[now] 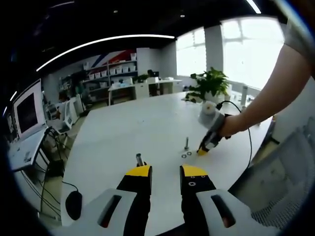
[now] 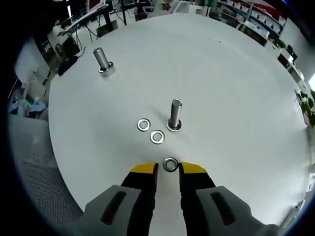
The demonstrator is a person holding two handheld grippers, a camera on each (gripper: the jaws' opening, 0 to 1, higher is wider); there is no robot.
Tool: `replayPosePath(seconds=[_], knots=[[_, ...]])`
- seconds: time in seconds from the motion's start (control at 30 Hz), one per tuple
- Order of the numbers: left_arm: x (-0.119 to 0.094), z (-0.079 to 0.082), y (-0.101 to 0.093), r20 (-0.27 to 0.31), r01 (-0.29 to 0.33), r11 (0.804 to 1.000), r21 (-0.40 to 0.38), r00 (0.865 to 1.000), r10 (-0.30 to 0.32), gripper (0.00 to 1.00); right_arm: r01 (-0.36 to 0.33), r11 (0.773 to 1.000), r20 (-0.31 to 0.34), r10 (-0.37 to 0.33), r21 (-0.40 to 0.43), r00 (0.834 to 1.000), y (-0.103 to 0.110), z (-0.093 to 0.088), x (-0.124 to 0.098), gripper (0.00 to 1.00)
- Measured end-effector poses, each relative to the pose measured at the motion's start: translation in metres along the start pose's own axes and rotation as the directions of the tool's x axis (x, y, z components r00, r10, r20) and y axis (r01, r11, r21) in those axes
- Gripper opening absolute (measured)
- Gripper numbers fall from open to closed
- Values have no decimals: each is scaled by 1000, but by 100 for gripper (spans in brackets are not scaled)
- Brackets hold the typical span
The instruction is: Place the washer onto the threaded stud by aligning its center hole with the stud, sliding it down to the base, and recovering from edge contact or off-axis alignment until the washer reaches the visible bottom stop.
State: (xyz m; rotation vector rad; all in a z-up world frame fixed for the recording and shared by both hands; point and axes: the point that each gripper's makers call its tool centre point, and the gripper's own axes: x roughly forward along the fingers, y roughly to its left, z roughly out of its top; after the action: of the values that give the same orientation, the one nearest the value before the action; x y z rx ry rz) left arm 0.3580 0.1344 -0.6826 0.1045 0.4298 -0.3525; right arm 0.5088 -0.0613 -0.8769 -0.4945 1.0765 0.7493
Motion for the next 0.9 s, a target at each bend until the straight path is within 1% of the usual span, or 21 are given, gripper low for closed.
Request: replayPosePath(seconds=[0.27,0.53,0.9], knots=[[0,0,0,-1,1,1000,1,1000,-1,20,1,1000,-1,-1,-8,1000,-2,0,1,16],[1,0,0,-2,4,1000,1,1000,-4,20,2,1000,-4,-2,-19,1000,-2,1,2,15],[0,1,0,4,5,1000,0,1000,-5,20,5,1000,-6,-5,-13,1000,-2,1,1,15]])
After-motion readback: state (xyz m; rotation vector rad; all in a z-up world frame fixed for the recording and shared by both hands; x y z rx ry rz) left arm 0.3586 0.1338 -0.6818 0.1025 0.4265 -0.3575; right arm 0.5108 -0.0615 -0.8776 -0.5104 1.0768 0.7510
